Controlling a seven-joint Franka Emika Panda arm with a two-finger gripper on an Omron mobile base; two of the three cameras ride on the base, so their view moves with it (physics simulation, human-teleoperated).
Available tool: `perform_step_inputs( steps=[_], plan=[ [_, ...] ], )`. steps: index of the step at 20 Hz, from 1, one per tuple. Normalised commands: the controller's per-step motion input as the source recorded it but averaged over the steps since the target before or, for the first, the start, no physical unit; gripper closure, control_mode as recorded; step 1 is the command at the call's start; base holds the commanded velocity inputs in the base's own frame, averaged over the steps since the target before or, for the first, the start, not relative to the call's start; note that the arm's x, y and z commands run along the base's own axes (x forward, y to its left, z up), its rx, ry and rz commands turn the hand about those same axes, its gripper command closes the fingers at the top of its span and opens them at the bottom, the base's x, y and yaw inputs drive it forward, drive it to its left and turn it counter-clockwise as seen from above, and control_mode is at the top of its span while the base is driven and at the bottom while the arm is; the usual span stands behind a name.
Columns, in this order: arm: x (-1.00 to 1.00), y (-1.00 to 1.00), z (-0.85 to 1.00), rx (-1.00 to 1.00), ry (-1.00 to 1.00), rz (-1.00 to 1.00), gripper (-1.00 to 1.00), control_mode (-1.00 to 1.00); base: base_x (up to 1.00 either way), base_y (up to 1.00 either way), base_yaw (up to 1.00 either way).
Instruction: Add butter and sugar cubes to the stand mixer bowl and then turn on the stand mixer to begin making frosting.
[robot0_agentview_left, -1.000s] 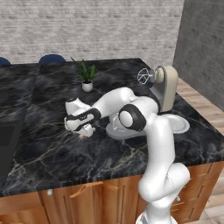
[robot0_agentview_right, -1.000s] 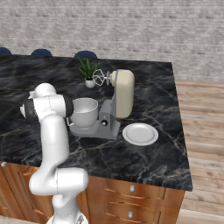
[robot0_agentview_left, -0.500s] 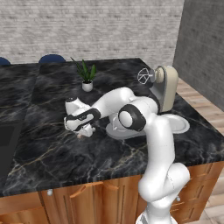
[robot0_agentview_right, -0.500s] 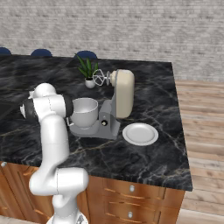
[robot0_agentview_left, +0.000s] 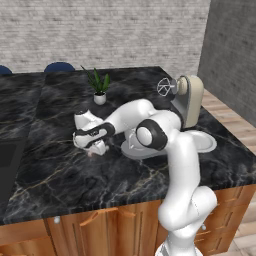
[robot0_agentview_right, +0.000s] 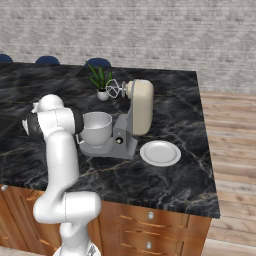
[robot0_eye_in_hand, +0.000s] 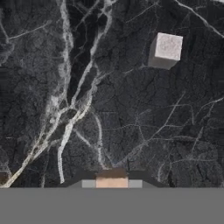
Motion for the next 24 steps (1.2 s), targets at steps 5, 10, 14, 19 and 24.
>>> perform_step_inputs(
  steps=[5, 10, 14, 19, 24],
  plan=[
    [0.00, -0.09, 0.67, 0.00, 0.00, 0.03, 1.00, -1.00, 0.00, 0.00, 0.00],
    [-0.08, -0.32, 0.65, 0.00, 0.00, 0.03, 1.00, -1.00, 0.00, 0.00, 0.00],
    [-0.44, -0.24, 0.68, 0.00, -0.03, 0.00, 1.00, -1.00, 0.00, 0.00, 0.00],
    [-0.40, -0.06, 0.70, 0.00, -0.05, -0.02, 1.00, -1.00, 0.00, 0.00, 0.00],
    [-0.25, -0.32, 0.46, 0.00, -0.01, -0.14, 1.00, -1.00, 0.00, 0.00, 0.00]
  ],
)
